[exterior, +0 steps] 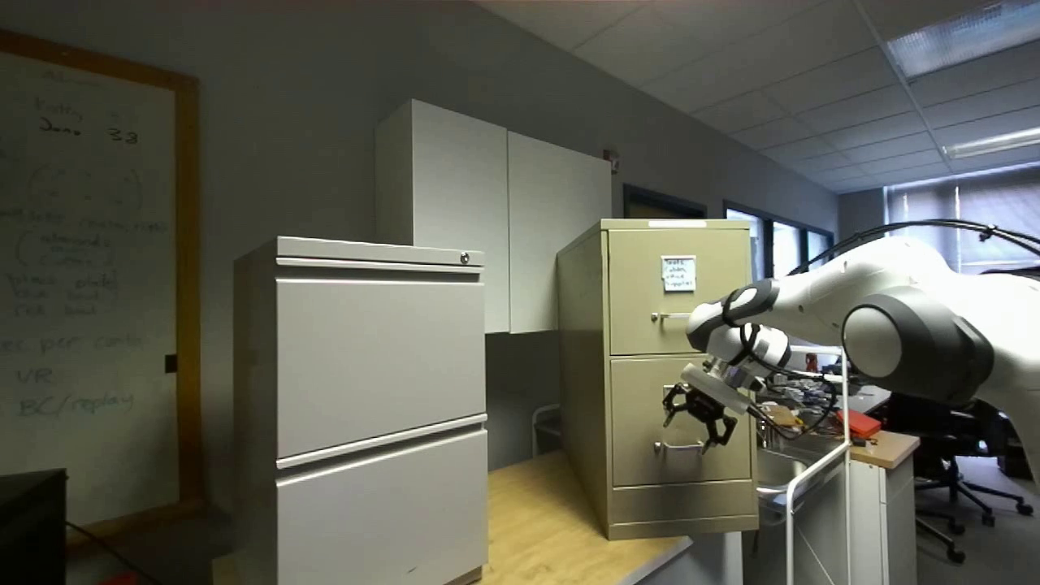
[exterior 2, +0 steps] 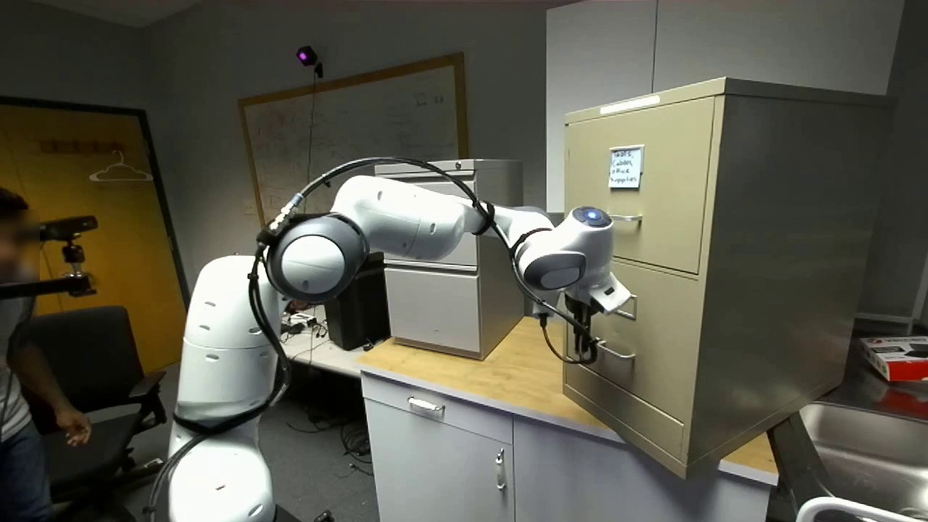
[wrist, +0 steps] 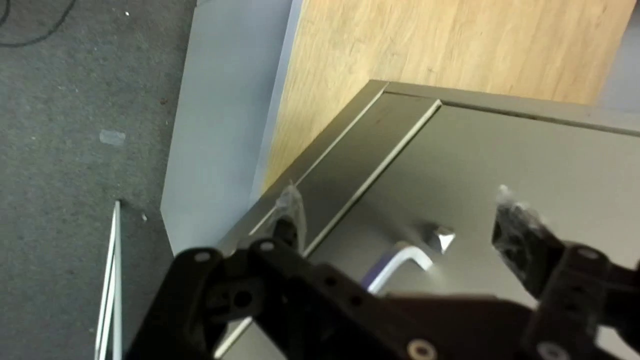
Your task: Open the lower cabinet drawer
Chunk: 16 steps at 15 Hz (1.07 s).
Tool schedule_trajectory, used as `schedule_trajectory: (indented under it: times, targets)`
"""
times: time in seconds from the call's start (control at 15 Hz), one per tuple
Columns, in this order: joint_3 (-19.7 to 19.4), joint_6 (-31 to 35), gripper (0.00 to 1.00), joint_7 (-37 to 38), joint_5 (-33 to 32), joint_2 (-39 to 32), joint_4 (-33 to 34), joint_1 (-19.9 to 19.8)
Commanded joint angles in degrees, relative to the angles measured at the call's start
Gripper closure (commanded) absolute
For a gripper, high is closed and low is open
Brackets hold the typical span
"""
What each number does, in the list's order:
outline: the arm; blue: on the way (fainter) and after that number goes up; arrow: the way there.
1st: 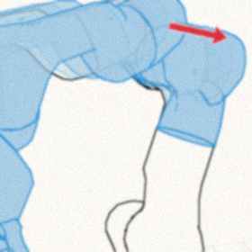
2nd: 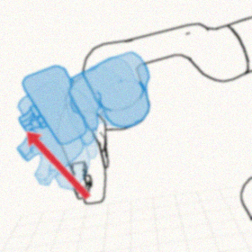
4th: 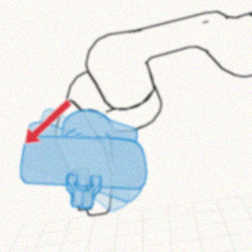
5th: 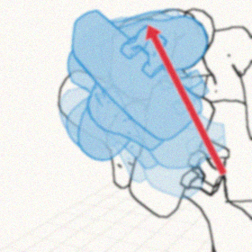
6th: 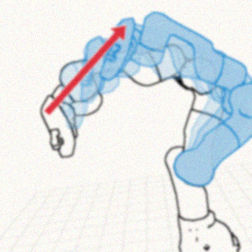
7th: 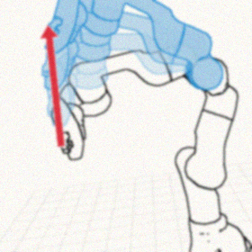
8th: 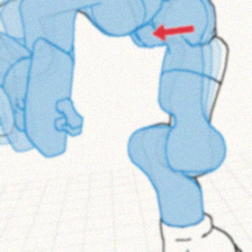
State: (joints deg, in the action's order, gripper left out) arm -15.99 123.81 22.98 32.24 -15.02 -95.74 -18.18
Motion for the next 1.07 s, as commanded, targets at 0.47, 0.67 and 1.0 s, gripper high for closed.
schedule_trajectory:
  times: [0.47, 0.67, 1.0]
  targets:
    - [-1.7, -0.7, 0.0, 13.3, -0.9, -2.0, -0.7, -1.6]
    - [-2.6, -0.8, 0.0, 16.0, -0.6, -2.7, 0.4, -2.8]
    - [-2.1, -0.5, 0.0, 22.6, 1.3, -5.6, 3.8, -3.6]
